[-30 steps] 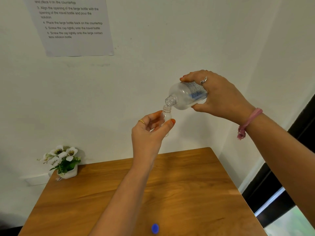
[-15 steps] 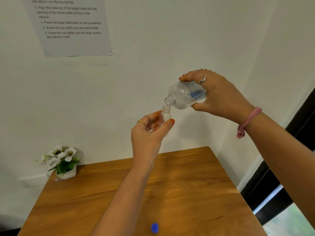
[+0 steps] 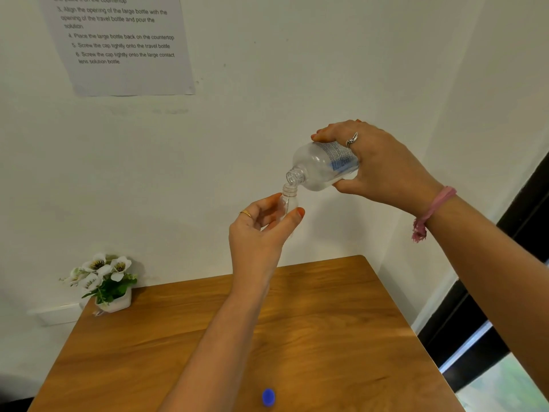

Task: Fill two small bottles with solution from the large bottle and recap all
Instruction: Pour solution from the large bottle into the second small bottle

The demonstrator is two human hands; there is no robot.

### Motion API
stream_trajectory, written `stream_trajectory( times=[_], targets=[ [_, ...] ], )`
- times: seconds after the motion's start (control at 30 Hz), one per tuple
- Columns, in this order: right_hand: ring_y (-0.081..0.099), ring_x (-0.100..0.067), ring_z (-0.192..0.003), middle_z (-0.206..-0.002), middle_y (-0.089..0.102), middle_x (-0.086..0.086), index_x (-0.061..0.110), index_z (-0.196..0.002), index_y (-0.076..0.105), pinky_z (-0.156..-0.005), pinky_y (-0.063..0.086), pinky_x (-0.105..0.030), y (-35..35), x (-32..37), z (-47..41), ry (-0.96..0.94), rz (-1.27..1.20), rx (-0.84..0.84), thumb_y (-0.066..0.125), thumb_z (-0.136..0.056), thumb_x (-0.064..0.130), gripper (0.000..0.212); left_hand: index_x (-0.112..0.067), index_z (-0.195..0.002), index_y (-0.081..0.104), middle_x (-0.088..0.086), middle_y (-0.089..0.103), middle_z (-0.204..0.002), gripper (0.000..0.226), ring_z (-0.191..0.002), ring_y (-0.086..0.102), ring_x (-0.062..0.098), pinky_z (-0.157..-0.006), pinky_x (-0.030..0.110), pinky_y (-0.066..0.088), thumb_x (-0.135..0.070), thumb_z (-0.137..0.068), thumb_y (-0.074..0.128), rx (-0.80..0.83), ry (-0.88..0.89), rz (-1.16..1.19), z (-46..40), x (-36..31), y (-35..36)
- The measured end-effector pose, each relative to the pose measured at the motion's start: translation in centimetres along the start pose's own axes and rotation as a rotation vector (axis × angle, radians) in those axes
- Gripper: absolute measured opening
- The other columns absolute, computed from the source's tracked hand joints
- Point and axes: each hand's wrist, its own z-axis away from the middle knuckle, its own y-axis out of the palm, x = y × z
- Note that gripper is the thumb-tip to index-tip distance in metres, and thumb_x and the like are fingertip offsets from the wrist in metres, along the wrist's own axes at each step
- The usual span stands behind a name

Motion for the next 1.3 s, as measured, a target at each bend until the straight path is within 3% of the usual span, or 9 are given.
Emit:
stream_trajectory(
  times=[0.7, 1.3],
  targets=[
    [0.055, -0.025, -0.111, -0.126, 0.059, -0.005, 0.017, -0.128, 0.052, -0.095, 0.036, -0.027, 0.03, -0.02, -0.14, -0.030, 0.019, -0.006, 0.078, -0.071, 0.018, 0.063, -0.025, -0.102, 0.066, -0.008, 0.072, -0.098, 0.034, -0.092, 0.069, 0.006, -0.077, 0.017, 0.056, -0.017, -0.072, 0.081, -0.012, 0.001, 0.004, -0.12, 0.13, 0.00],
    [0.055, -0.026, -0.110, -0.126, 0.059, -0.005, 0.017, -0.128, 0.052, -0.095, 0.036, -0.027, -0.18, 0.42, -0.10, -0.045, 0.034, -0.010, 0.078, -0.070, 0.015, 0.063, -0.019, -0.107, 0.067, -0.006, 0.073, -0.097, 0.038, -0.089, 0.069, 0.004, -0.072, 0.014, 0.055, -0.015, -0.072, 0.081, -0.011, -0.004, 0.025, 0.12, 0.09, -0.20]
  ],
)
